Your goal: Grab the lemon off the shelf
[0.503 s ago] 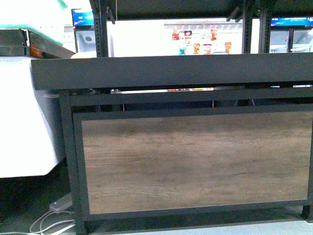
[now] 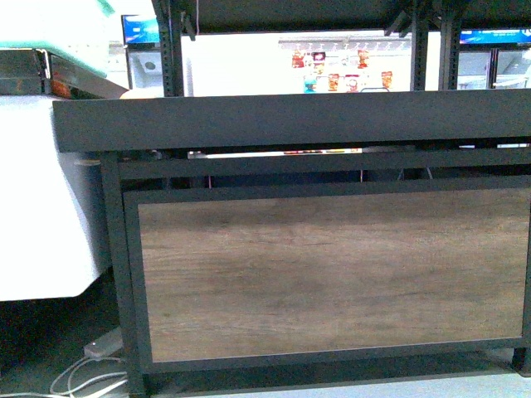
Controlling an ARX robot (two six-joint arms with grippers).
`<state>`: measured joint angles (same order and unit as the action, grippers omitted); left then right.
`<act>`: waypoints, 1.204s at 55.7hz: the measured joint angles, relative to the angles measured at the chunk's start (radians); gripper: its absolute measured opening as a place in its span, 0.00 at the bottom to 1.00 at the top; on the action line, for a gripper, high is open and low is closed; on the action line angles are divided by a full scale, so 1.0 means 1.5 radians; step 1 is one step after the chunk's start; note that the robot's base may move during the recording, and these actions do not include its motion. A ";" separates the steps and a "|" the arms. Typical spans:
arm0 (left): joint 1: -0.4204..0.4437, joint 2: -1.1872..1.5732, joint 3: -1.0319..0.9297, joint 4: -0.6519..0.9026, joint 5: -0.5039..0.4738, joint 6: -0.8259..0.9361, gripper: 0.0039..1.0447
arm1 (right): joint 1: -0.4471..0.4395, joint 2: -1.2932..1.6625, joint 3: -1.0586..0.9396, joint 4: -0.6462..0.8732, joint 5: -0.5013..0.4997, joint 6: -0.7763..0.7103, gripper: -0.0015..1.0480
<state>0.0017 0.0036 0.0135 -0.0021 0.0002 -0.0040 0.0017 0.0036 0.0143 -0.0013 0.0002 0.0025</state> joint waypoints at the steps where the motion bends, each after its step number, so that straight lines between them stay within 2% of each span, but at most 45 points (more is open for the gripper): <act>1: 0.000 0.000 0.000 0.000 0.000 0.000 0.92 | 0.000 0.000 0.000 0.000 0.000 0.000 0.93; 67: 0.000 0.000 0.000 0.000 0.000 0.000 0.92 | 0.000 0.000 0.000 0.000 -0.001 0.000 0.93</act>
<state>0.0017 0.0036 0.0139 -0.0021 -0.0002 -0.0040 0.0017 0.0036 0.0143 -0.0013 -0.0010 0.0025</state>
